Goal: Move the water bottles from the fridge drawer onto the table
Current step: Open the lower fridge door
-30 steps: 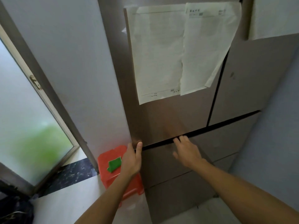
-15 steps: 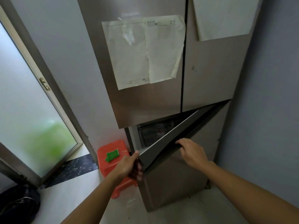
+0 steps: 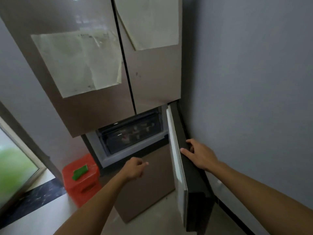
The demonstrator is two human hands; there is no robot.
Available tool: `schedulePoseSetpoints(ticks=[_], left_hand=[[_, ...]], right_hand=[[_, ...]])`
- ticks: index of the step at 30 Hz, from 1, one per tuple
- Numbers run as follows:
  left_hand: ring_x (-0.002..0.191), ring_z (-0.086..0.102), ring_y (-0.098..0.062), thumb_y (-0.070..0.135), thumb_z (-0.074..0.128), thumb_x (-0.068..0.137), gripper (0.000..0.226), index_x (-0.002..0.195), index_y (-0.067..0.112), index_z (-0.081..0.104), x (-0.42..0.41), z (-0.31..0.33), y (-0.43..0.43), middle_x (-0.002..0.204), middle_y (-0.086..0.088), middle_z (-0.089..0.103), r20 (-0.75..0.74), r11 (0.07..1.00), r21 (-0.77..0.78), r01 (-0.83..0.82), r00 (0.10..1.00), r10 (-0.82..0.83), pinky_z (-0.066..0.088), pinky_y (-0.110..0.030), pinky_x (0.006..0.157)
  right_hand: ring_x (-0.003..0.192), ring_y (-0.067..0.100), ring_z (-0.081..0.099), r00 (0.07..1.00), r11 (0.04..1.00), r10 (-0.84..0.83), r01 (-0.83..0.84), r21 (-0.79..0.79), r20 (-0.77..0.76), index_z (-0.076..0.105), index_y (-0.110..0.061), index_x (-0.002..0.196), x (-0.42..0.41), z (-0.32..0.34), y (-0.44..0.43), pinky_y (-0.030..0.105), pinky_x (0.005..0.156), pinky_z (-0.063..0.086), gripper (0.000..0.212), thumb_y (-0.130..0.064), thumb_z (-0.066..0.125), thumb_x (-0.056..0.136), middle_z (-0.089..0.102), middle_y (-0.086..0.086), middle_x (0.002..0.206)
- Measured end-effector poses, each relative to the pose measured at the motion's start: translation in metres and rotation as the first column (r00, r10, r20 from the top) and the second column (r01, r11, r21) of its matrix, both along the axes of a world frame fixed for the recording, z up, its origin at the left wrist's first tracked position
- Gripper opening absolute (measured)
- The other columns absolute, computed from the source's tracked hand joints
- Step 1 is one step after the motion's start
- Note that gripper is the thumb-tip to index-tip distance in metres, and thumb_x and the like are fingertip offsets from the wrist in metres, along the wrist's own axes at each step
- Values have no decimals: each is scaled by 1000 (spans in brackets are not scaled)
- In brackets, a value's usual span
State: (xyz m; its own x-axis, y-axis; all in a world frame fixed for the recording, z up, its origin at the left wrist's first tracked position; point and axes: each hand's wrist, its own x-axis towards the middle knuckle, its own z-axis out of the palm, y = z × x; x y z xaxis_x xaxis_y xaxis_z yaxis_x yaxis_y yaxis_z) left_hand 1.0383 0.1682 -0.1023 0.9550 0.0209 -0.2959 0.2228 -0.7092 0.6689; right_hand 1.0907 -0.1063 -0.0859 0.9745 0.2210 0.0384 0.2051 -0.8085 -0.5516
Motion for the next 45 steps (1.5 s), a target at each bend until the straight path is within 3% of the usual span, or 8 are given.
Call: schedulePoseSetpoints(ticks=[5,11,15,19,27,39,42,45], left_hand=[[75,59,-13,35,53,95,17,87,21,59,58,3,-73,85,-2,62,138,978,140,155,975,-174,49,-27,69],[111,51,-21,35,52,94,43,133,17,44,137,6,-158,132,-7,45,299,894,354,273,873,-385,46,-34,92],[143,22,-27,39,48,95,61,148,21,23,183,9,-213,157,-8,19,365,816,495,300,780,-508,29,-42,114],[149,-3,-25,47,35,98,65,152,25,8,216,3,-261,162,-6,0,309,736,580,350,741,-596,12,-45,118],[149,-3,-27,47,33,99,63,152,23,11,252,-3,-322,162,-7,3,330,778,581,241,804,-495,13,-45,118],[149,-1,-22,49,36,98,62,151,29,14,260,-7,-348,162,-1,4,345,827,550,114,871,-349,16,-44,117],[148,9,-22,45,40,98,60,151,28,19,256,-6,-338,161,-1,9,375,848,524,81,872,-315,18,-42,117],[139,32,-21,38,47,96,52,145,24,33,247,-12,-312,154,-2,30,412,887,462,-1,886,-214,30,-38,112]], right_hand=[[116,24,56,998,993,-29,22,-117,-60,33,-25,146,15,11,-63,33,90,47,85,-65,63,77,55,6,134],[109,21,59,995,957,-86,70,-282,-45,36,-30,143,47,21,-125,31,84,49,82,-58,66,72,58,2,129],[103,20,60,985,932,-171,168,-321,20,47,-27,136,64,18,-166,32,82,50,65,-57,58,79,62,2,120],[110,23,54,974,914,-210,227,-336,87,45,-23,137,83,9,-214,35,86,45,62,-62,46,89,59,7,122],[116,24,48,980,898,-121,177,-403,159,42,-23,140,146,3,-285,37,90,42,64,-65,36,92,58,6,126],[117,21,49,974,911,23,72,-407,225,40,-20,142,176,-10,-314,35,95,40,64,-62,33,94,55,3,131],[111,18,52,957,943,58,41,-331,284,45,-21,138,182,-10,-307,33,94,43,59,-58,42,92,56,1,127],[97,17,58,900,969,138,-37,-244,412,59,-19,122,196,-3,-276,33,83,48,49,-52,46,87,62,1,112]])
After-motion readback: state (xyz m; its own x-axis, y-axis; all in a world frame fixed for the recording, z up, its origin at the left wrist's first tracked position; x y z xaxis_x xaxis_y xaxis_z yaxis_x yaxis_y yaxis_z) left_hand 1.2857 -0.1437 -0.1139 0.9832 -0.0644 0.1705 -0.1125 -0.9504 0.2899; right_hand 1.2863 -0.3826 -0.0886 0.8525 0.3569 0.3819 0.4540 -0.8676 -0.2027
